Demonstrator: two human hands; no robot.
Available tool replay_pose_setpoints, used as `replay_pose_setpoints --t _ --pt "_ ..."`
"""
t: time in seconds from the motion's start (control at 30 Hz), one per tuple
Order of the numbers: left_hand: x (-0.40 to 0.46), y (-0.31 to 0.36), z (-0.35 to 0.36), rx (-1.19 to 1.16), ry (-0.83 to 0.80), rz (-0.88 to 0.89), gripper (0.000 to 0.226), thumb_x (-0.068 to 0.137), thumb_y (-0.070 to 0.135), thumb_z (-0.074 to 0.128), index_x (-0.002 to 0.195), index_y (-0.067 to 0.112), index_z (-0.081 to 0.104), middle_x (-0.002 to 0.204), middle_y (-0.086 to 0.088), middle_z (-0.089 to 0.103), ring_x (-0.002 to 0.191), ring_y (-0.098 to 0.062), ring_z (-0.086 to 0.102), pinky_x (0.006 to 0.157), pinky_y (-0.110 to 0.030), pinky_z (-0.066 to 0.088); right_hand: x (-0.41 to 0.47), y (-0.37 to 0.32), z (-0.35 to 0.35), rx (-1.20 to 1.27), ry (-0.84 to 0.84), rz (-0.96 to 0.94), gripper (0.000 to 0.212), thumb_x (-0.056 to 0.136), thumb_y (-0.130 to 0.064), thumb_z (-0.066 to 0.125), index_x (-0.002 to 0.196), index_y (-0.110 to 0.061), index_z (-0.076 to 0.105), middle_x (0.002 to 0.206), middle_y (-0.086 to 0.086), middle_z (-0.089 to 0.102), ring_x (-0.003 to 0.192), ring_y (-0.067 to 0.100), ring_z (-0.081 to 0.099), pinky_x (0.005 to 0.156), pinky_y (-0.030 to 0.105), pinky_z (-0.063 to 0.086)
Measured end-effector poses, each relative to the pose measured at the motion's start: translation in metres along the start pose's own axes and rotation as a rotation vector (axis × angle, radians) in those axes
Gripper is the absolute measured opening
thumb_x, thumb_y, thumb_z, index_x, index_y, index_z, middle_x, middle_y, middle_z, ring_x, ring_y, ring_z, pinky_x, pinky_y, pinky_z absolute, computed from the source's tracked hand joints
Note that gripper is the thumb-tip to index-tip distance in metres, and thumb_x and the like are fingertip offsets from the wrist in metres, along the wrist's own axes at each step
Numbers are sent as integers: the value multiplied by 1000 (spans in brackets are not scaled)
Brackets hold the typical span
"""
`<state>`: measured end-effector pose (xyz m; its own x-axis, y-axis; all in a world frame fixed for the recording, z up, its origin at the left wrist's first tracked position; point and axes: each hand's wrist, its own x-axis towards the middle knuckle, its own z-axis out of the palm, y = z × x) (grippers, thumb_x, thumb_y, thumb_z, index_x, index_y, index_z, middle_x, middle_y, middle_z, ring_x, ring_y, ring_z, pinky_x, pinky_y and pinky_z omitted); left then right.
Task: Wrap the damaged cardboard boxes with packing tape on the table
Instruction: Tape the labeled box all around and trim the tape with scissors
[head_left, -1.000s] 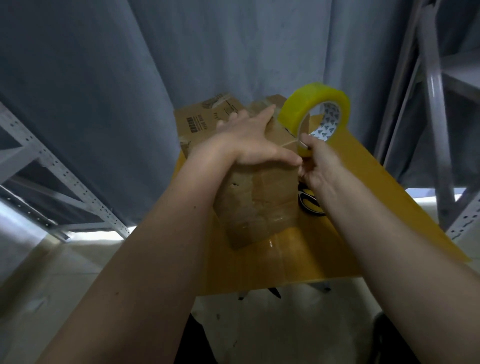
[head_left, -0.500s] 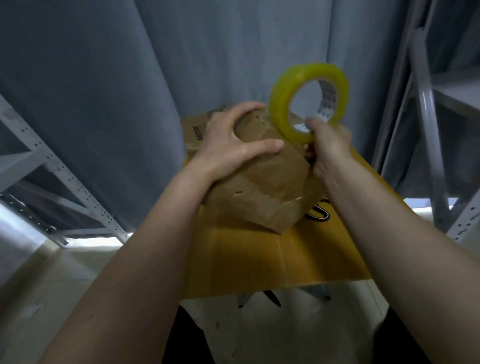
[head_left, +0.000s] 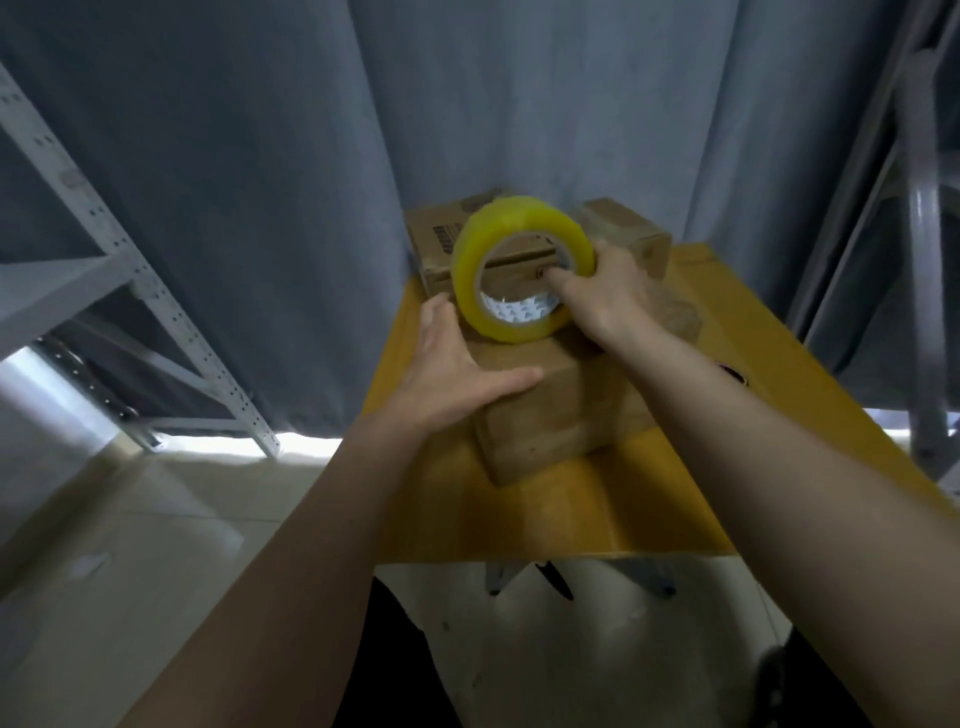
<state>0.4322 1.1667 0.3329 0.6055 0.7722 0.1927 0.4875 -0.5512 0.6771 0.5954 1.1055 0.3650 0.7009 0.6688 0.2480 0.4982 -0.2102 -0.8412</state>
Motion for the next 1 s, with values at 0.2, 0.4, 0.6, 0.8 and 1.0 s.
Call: replay_pose_setpoints --t 0.2,0.4,0.6,0.8,1.0 --pt "9 -3 9 108 -133 3 120 63 65 77 154 23 12 157 3 13 145 -17 8 118 -34 14 -6 1 5 -41 -17 -19 26 80 -31 67 96 -11 69 100 9 70 100 31 63 87 46 51" --pt "17 -2 5 221 -216 -28 119 62 76 69 154 24 14 159 0 13 146 -22 9 119 -41 19 4 0 -3 -27 0 -2 15 88 -27 61 87 -13 65 99 11 70 96 29 63 85 40 52" --pt "15 -4 6 237 -229 -52 128 64 76 68 156 19 0 162 4 0 149 -19 -1 119 -39 10 27 16 -41 14 131 53 31 92 -27 59 113 -5 64 106 9 65 100 24 60 77 29 44" --pt "17 3 7 275 -269 -55 128 65 74 68 156 18 -2 163 3 -3 149 -17 -3 119 -38 9 29 25 -48 24 192 90 40 89 -35 63 114 -4 62 113 15 65 107 32 60 92 46 49" --pt "39 29 -1 507 -432 -161 137 60 72 74 155 19 -8 163 -4 4 149 -27 8 118 -42 19 24 32 -40 66 150 110 24 80 -29 75 98 -15 68 92 1 63 97 23 64 80 34 52"
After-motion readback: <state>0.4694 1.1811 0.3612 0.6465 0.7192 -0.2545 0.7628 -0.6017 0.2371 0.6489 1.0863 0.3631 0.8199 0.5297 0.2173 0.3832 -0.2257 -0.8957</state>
